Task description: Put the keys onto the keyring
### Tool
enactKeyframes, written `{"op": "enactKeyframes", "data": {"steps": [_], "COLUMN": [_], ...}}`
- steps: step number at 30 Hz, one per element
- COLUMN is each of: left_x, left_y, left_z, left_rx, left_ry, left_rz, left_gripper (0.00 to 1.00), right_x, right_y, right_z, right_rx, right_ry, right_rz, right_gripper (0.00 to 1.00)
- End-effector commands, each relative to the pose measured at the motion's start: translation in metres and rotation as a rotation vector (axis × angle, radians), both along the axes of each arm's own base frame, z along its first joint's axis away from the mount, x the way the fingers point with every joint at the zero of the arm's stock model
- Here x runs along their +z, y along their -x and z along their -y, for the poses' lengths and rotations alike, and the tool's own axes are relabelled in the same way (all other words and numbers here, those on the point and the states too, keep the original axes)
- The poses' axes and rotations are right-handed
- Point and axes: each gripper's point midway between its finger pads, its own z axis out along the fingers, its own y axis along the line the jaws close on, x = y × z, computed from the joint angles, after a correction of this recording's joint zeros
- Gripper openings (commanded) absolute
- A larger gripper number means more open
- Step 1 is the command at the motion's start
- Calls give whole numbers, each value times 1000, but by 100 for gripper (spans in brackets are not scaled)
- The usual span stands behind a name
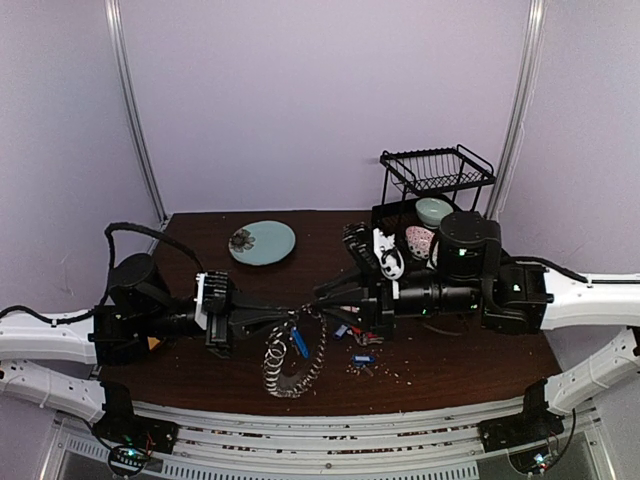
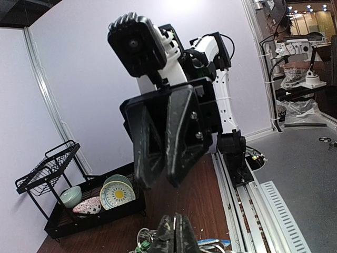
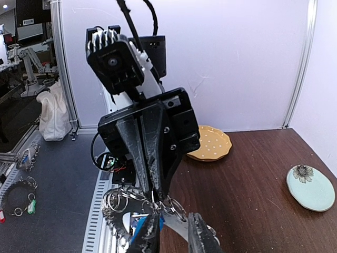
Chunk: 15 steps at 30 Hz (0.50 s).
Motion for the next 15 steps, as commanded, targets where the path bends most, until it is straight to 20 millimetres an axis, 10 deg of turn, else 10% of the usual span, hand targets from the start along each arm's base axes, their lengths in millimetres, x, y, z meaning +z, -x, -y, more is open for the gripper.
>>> {"op": "enactKeyframes", "data": {"steps": [1, 15], "left_x": [29, 28], "left_y": [1, 1], "left_z": [-4, -4], "left_rx": [9, 15], "left_ry": [90, 86], "left_rz": [59, 61], "left_gripper": [0, 0], "right_x": [-4, -15], "right_y": [1, 0], "right_z": [-12, -27], "right_rx": [-1, -1], "right_ry": [-17, 1], "right_rz": [10, -1], "right_gripper": [24, 7]}}
